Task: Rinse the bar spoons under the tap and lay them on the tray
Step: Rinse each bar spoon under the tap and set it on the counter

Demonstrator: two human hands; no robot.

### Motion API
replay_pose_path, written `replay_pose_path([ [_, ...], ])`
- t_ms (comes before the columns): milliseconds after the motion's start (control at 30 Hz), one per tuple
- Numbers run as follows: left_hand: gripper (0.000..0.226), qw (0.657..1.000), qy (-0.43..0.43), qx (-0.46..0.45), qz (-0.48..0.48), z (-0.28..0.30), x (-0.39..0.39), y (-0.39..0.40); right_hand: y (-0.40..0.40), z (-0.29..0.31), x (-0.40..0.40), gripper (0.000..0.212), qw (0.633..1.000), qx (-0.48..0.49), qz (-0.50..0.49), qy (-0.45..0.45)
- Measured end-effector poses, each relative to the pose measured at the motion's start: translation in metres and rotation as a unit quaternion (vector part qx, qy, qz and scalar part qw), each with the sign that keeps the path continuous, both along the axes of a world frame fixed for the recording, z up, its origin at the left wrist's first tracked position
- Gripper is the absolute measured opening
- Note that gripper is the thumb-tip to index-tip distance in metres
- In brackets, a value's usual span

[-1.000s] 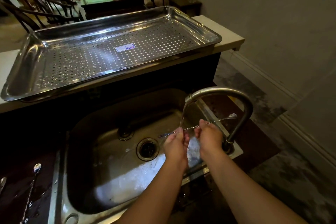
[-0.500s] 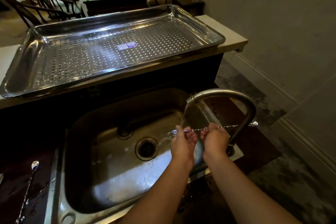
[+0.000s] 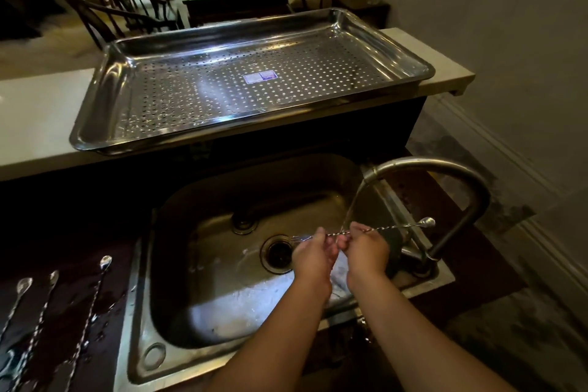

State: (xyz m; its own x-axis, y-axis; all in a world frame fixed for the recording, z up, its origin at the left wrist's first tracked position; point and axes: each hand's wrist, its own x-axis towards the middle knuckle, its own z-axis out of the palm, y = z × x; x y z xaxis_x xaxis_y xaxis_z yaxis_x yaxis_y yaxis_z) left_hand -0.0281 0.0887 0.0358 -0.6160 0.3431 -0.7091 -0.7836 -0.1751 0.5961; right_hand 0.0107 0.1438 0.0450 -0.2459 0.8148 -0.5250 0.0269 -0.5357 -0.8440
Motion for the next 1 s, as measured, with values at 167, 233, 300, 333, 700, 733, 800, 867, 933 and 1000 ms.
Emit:
replay_pose_path([
  [167,0.032,0.984,0.065,-0.15,-0.076,-0.005,-0.02,-0.044,-0.042,-0.008,-0.028,0.017,0.997,-0.015,0.067,-0.036],
  [233,0.034,0.963,0.126,-0.204,-0.126,0.0,-0.026,-0.07,-0.059,-0.014,-0.039,0.014,0.992,-0.048,0.107,-0.057],
  [300,0.038,0.885,0.267,-0.329,-0.19,0.005,-0.031,-0.096,-0.076,-0.022,-0.05,0.021,0.987,-0.072,0.131,-0.051],
  [333,0.037,0.829,0.344,-0.387,-0.21,0.008,-0.034,-0.108,-0.084,-0.024,-0.056,0.025,0.985,-0.087,0.143,-0.043],
  [700,0.018,0.618,0.421,-0.548,-0.374,0.018,-0.081,-0.215,-0.173,-0.024,-0.112,0.024,0.934,-0.027,0.348,-0.079],
  [733,0.018,0.628,0.413,-0.547,-0.369,0.017,-0.085,-0.225,-0.183,-0.022,-0.116,0.025,0.929,-0.015,0.363,-0.078],
  [800,0.022,0.638,0.417,-0.539,-0.358,0.015,-0.092,-0.243,-0.201,-0.021,-0.123,0.022,0.919,0.012,0.385,-0.079],
  [867,0.022,0.641,0.423,-0.538,-0.348,0.016,-0.098,-0.262,-0.221,-0.02,-0.131,0.016,0.909,0.042,0.407,-0.085],
  [933,0.023,0.649,0.42,-0.539,-0.335,0.013,-0.106,-0.282,-0.241,-0.02,-0.14,0.015,0.899,0.063,0.424,-0.084],
  [1000,0.024,0.648,0.415,-0.547,-0.33,0.012,-0.113,-0.303,-0.263,-0.021,-0.149,0.025,0.892,0.085,0.436,-0.085],
])
